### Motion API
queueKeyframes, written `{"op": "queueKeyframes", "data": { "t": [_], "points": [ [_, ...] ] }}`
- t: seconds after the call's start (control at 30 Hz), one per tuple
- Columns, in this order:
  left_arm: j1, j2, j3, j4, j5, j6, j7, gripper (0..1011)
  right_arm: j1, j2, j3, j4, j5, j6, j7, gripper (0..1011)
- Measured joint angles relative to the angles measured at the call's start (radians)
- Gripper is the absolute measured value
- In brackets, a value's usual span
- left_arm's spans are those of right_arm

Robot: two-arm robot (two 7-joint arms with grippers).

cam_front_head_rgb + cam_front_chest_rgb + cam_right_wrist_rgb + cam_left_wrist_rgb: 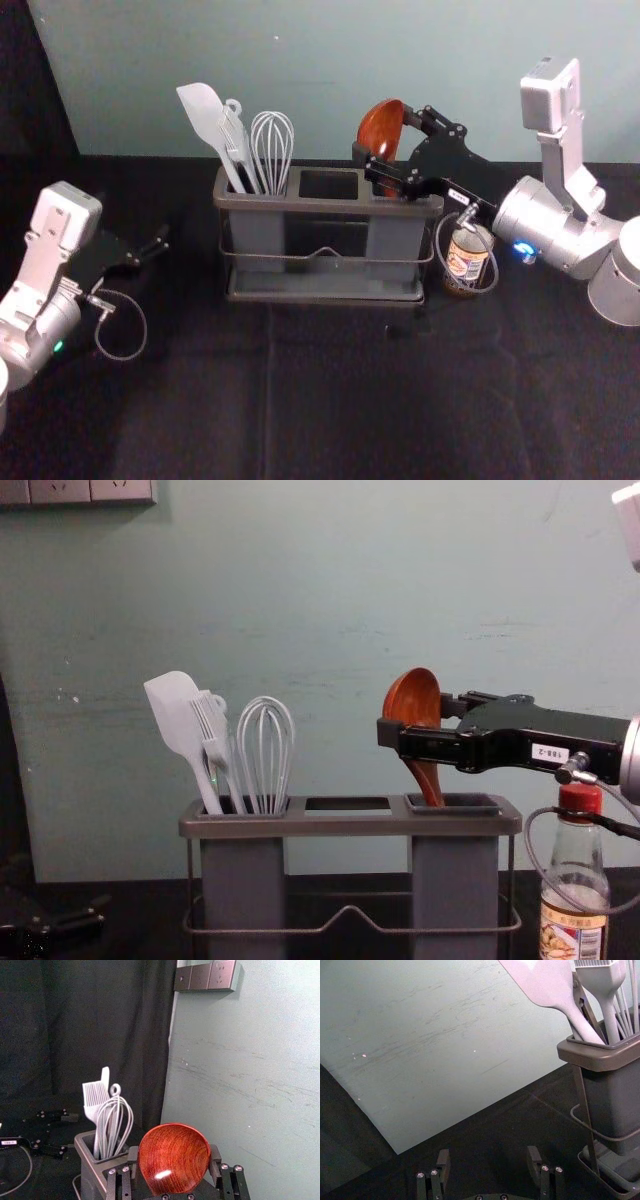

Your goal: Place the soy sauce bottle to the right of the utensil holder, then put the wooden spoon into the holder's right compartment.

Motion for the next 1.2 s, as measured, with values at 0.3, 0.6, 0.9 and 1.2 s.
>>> {"op": "queueKeyframes", "data": {
  "t": [0.3,0.6,0.9,1.2],
  "points": [
    [0.0,0.0,0.0,0.0,0.0,0.0,0.0,1005,-0.024,0.012,0.008,-0.026,0.005,-0.006,-0.002,837],
    [0.0,0.0,0.0,0.0,0.0,0.0,0.0,1005,-0.022,0.011,0.008,-0.025,0.005,-0.006,-0.004,836],
    [0.0,0.0,0.0,0.0,0.0,0.0,0.0,1005,-0.021,0.01,0.007,-0.023,0.005,-0.006,-0.004,973],
    [0.0,0.0,0.0,0.0,0.0,0.0,0.0,1005,-0.02,0.01,0.006,-0.022,0.004,-0.005,-0.004,1004]
  ]
}}
